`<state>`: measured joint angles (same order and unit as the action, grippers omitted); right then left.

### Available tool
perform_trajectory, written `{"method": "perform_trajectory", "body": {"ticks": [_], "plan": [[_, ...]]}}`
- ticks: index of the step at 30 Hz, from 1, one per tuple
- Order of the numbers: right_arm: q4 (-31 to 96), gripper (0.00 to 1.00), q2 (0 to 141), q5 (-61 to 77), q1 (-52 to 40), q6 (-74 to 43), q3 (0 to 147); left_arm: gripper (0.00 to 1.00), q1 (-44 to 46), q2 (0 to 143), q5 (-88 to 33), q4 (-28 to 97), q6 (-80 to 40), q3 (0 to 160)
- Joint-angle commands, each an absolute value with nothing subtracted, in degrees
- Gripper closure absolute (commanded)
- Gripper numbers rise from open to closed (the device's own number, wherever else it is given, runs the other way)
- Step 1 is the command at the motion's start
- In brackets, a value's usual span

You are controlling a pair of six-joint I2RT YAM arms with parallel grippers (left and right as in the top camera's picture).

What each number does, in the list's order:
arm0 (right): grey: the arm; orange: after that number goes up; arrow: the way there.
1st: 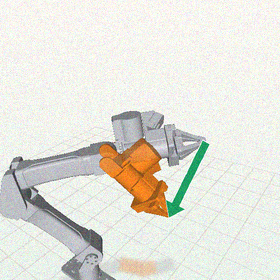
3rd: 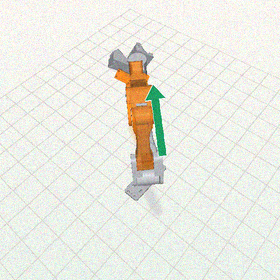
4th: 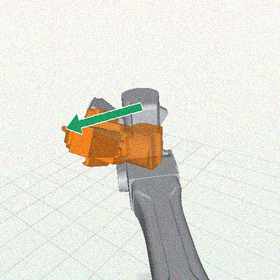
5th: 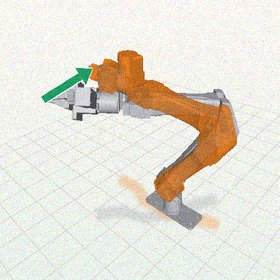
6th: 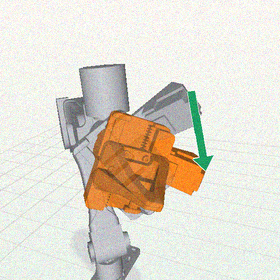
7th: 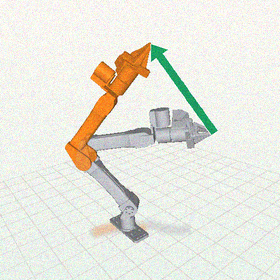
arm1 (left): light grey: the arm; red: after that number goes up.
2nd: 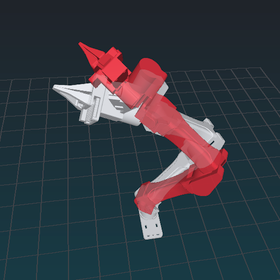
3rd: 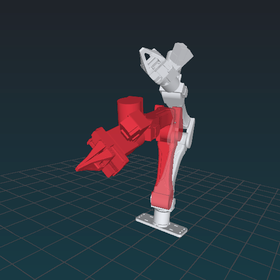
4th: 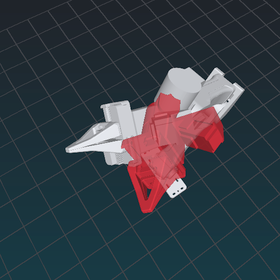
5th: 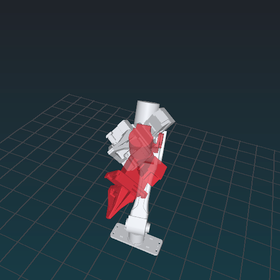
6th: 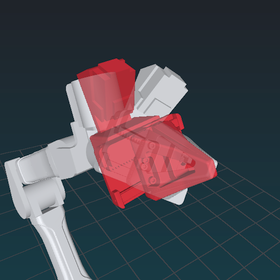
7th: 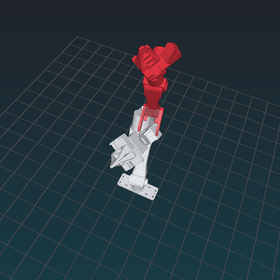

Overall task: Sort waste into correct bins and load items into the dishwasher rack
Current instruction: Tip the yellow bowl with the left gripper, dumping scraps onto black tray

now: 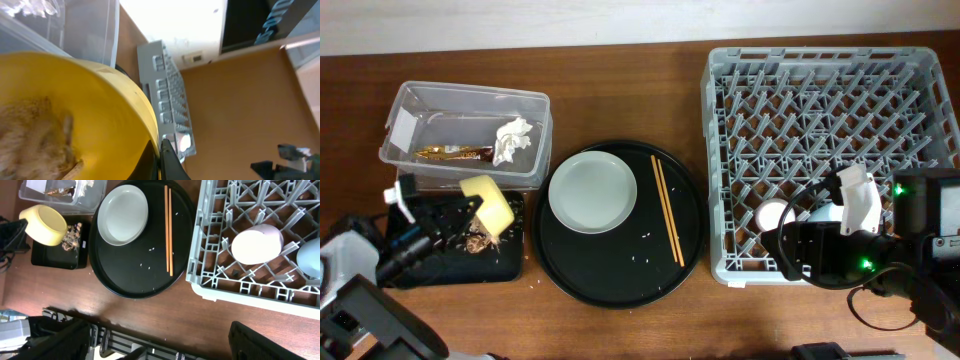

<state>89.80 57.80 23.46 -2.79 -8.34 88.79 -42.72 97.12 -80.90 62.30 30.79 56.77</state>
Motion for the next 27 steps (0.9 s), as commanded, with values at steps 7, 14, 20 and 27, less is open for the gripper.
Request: {"method": "perform_trajectory", "body": {"ticks": [7,14,20,27], "plan": [[90.61,0.11,57.63,23.57,-3.16,-7.75,88.66,1.00,-45.54,97.58,-90.21,63.26,34.35,54.81],[90.24,0.11,57.63,23.57,-3.16,-7.75,88.66,1.00,-43.03,88.62,-76.79,63.18,36.53,54.85],[89.97,0.11,57.63,23.57,-3.16,-7.75,88.66,1.00,-28.56,76.95,-43.24,56.77,9.65,55.02],[90.00,0.11,57.63,23.59,-3.16,-7.75,88.66,1.00,-30.41,73.25,-76.42,43.00,5.45,54.54]]}}
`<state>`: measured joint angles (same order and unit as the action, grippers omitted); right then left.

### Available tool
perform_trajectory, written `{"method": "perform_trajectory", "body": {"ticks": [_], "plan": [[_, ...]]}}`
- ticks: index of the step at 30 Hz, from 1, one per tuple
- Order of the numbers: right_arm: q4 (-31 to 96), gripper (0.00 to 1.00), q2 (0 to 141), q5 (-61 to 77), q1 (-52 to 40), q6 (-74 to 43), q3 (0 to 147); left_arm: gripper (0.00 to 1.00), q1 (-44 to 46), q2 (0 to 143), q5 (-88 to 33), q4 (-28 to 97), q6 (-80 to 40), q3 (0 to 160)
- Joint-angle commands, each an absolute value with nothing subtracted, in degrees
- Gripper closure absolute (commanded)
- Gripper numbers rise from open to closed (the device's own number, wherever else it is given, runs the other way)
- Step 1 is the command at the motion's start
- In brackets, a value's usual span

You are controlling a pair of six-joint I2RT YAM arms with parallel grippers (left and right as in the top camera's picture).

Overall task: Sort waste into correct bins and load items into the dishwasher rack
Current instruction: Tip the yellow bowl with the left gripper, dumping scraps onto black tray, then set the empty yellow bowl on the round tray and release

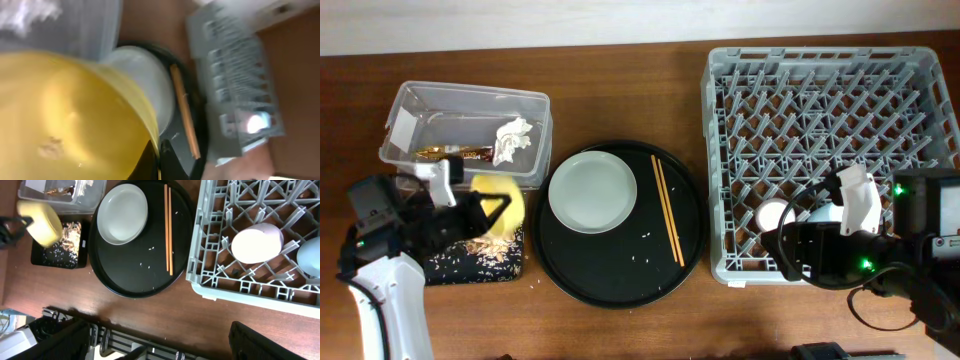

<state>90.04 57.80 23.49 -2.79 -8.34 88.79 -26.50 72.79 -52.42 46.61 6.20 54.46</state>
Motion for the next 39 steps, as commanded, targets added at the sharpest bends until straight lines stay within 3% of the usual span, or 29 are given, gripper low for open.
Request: {"method": "perform_trajectory", "body": {"ticks": [1,3,8,11,16,17,19,20,22,24,26,28,31,33,36,38,39], "plan": [[90.00,0.11,57.63,23.59,-3.16,-7.77,88.66,1.00,-33.65,74.52,-83.37,43.09,6.87,54.22],[90.04,0.11,57.63,23.59,-3.16,-7.77,88.66,1.00,-37.80,78.32,-89.38,43.05,11.09,52.23],[89.80,0.11,57.63,23.57,-3.16,-7.75,88.66,1.00,-41.43,91.98,-90.21,41.10,15.07,46.17],[89.78,0.11,57.63,23.57,-3.16,-7.75,88.66,1.00,-40.32,89.19,-90.04,39.64,17.82,46.76],[89.58,0.11,57.63,23.59,-3.16,-7.75,88.66,1.00,-37.08,87.50,-86.17,36.34,9.74,46.94],[89.56,0.11,57.63,23.59,-3.16,-7.75,88.66,1.00,-34.00,85.60,-81.65,38.57,9.72,47.16],[89.62,0.11,57.63,23.57,-3.16,-7.75,88.66,1.00,-22.35,79.37,-55.92,47.97,3.88,51.77],[89.65,0.11,57.63,23.57,-3.16,-7.75,88.66,1.00,-17.04,77.36,-50.98,50.19,2.44,53.76],[89.65,0.11,57.63,23.57,-3.16,-7.75,88.66,1.00,-2.37,73.65,-38.50,51.64,-5.78,56.16],[89.69,0.11,57.63,23.55,-3.16,-7.75,88.66,1.00,17.80,74.19,-15.55,52.18,-18.98,55.42],[89.82,0.10,57.63,23.55,-3.16,-7.73,88.66,1.00,31.97,77.47,-1.13,49.58,-29.45,53.63],[89.82,0.10,57.63,23.55,-3.16,-7.75,88.66,1.00,41.54,84.36,5.67,46.35,-33.85,53.49],[89.97,0.10,57.63,23.55,-3.16,-7.73,88.66,1.00,46.13,90.21,5.23,43.70,-38.50,53.49],[90.00,0.10,57.63,23.55,-3.16,-7.75,88.66,0.82,47.81,90.54,6.46,43.35,-39.42,53.49],[90.15,0.10,57.63,23.53,-3.16,-7.73,88.66,0.21,47.13,89.97,8.10,47.72,-35.46,57.91],[90.67,0.01,57.63,23.31,-3.16,-7.75,88.66,0.06,45.95,87.88,16.47,58.92,-34.85,66.35],[90.65,0.01,57.63,23.35,-3.14,-7.75,88.66,0.01,45.15,86.26,21.56,64.90,-34.85,71.35]]}}
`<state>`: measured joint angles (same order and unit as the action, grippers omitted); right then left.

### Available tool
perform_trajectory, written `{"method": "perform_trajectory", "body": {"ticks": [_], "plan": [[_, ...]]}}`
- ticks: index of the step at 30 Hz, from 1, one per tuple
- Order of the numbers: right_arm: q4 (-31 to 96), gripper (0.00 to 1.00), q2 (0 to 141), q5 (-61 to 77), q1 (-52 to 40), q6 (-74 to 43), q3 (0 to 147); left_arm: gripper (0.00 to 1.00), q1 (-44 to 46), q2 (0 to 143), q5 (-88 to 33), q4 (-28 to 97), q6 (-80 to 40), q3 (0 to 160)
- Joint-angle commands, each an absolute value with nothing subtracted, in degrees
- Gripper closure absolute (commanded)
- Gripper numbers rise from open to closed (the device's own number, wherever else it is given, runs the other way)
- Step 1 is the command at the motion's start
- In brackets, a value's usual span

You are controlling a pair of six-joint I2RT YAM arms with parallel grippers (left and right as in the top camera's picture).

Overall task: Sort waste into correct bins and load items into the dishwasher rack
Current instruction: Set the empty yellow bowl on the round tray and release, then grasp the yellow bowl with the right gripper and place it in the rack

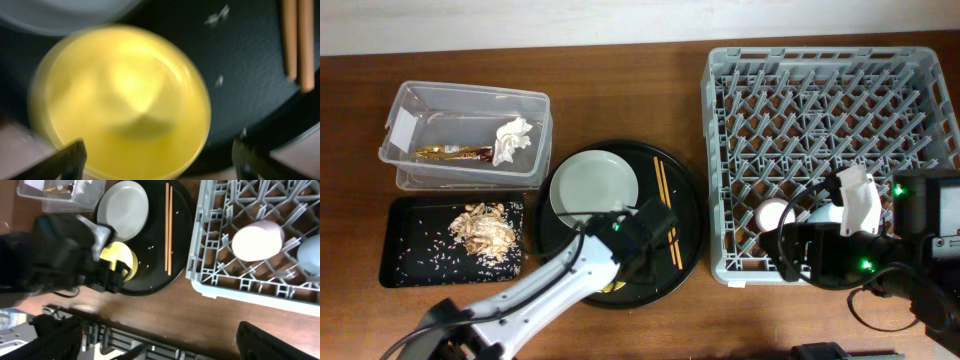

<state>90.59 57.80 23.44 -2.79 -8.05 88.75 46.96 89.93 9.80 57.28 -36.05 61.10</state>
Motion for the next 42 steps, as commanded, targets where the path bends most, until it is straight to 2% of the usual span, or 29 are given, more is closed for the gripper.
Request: {"method": "perform_trajectory", "body": {"ticks": [1,4,8,12,15,16,18,20,21,23,28,31,36,42], "plan": [[90.65,0.01,57.65,23.35,-3.16,-7.75,88.66,0.01,44.23,83.57,27.22,72.55,-33.08,79.46],[90.67,0.01,57.84,23.35,-3.16,-7.75,88.66,0.01,43.77,77.08,22.65,76.88,-24.45,91.53],[90.65,0.01,58.52,23.35,-3.16,-7.75,88.66,0.01,43.81,69.17,20.32,78.19,-24.53,92.09],[90.67,0.02,60.14,23.35,-3.16,-7.75,88.66,0.01,43.83,67.59,20.78,83.35,-24.32,92.05],[90.67,0.01,61.82,23.35,-3.16,-7.75,88.66,0.01,40.93,64.12,20.51,84.03,-24.32,91.85],[90.65,0.01,63.37,23.35,-3.16,-7.75,88.66,0.01,34.37,60.51,19.94,79.79,-24.29,90.63],[90.67,0.01,65.41,23.35,-3.16,-7.75,88.66,0.01,23.81,54.61,11.25,70.17,-18.11,84.84],[90.65,0.01,68.95,23.35,-3.16,-7.73,88.66,0.01,14.48,46.09,-1.34,56.62,-2.63,73.56],[90.65,0.01,70.74,23.35,-3.16,-7.75,88.66,0.01,12.97,41.15,-5.74,50.63,5.48,67.53],[90.65,0.01,74.02,23.35,-3.16,-7.75,88.66,0.01,12.47,32.01,-6.66,44.38,13.89,57.30],[90.65,0.01,85.01,23.35,-3.16,-7.75,88.66,0.01,8.21,9.54,-10.11,34.28,14.09,32.34],[90.63,0.01,90.80,23.35,-3.14,-7.75,88.66,0.01,7.42,2.42,-9.63,25.17,15.33,22.00],[90.59,0.01,100.01,23.35,-3.16,-7.75,88.66,0.01,7.33,0.30,-12.84,1.50,15.05,2.94],[85.86,0.01,103.35,23.35,-3.14,-7.75,88.66,0.01,7.33,0.30,-12.08,3.49,14.90,0.51]]}}
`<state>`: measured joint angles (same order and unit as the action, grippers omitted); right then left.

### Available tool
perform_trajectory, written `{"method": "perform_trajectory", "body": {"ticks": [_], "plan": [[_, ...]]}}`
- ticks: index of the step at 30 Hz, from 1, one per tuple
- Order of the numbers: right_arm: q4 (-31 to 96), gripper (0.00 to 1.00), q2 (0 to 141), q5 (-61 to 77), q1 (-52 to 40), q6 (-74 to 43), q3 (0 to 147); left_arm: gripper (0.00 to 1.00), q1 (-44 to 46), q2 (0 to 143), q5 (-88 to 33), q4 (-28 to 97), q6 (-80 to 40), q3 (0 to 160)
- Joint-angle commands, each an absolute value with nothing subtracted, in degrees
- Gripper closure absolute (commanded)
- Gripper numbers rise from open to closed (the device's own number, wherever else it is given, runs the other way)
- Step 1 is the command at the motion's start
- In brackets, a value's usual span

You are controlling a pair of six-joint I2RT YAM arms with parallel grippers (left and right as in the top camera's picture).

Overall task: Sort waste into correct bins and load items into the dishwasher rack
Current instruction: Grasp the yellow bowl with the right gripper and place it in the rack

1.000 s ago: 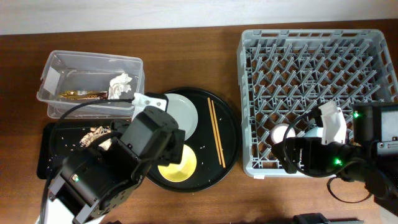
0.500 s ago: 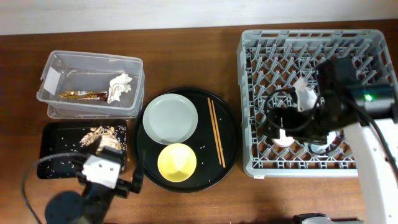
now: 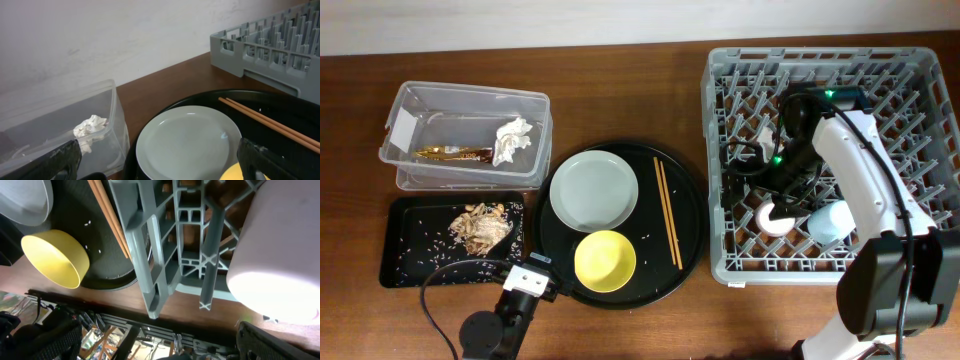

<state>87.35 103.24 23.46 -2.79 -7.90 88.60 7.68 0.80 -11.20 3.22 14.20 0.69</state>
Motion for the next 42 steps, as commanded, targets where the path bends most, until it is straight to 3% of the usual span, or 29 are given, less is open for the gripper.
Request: {"method": "perform_trajectory", "body": {"ticks": [1,7,8,9,12,15,19,23,25,27,29,30,33,38,42], "plan": [[85.56,0.01,103.35,23.35,-3.16,-7.75,88.66,0.01,7.33,0.30,-12.08,3.49,14.90,0.51],[79.81,0.01,103.35,23.92,-3.16,-11.49,88.73,0.01,7.33,0.30,-12.08,3.49,14.90,0.51],[79.59,0.20,103.20,27.44,-3.40,-11.16,88.84,0.01,7.33,0.30,-12.08,3.49,14.90,0.51],[79.44,0.22,101.86,29.10,-4.89,-8.47,88.84,0.01,7.33,0.30,-12.08,3.49,14.90,0.51],[73.45,0.24,93.84,23.49,-17.58,-6.74,88.82,0.01,7.33,0.30,-12.08,3.49,14.90,0.51],[70.17,0.21,92.49,4.23,-35.66,-21.98,88.64,0.01,7.33,0.30,-12.08,3.51,14.90,0.51],[60.99,0.19,98.35,4.38,-48.97,-30.79,80.73,0.01,7.33,0.30,-12.08,3.49,14.90,0.51],[51.31,0.31,100.84,7.75,-49.10,-32.05,71.31,0.01,7.33,0.30,-12.08,3.49,14.90,0.51],[44.86,0.49,100.84,6.85,-49.12,-34.00,66.57,0.01,7.33,0.30,-12.08,3.49,14.90,0.51],[39.55,0.59,100.84,6.85,-48.71,-35.03,62.85,0.01,7.33,0.30,-12.08,3.51,14.90,0.51],[38.72,0.77,100.84,6.83,-48.69,-35.03,62.78,0.01,7.33,0.30,-12.08,3.49,14.90,0.51],[38.76,0.93,100.84,6.83,-48.69,-35.05,62.78,0.01,7.33,0.30,-12.08,3.49,14.90,0.51],[43.66,0.96,98.13,1.50,-47.90,-39.09,63.07,0.01,7.33,0.30,-12.08,3.49,14.90,0.51],[57.08,0.96,80.77,-15.35,-42.52,-39.09,69.28,0.01,7.33,0.30,-12.08,3.49,14.90,0.51],[62.57,0.96,69.14,-58.37,-33.89,-39.11,72.01,0.01,7.33,0.30,-12.08,3.49,14.90,0.51]]}}
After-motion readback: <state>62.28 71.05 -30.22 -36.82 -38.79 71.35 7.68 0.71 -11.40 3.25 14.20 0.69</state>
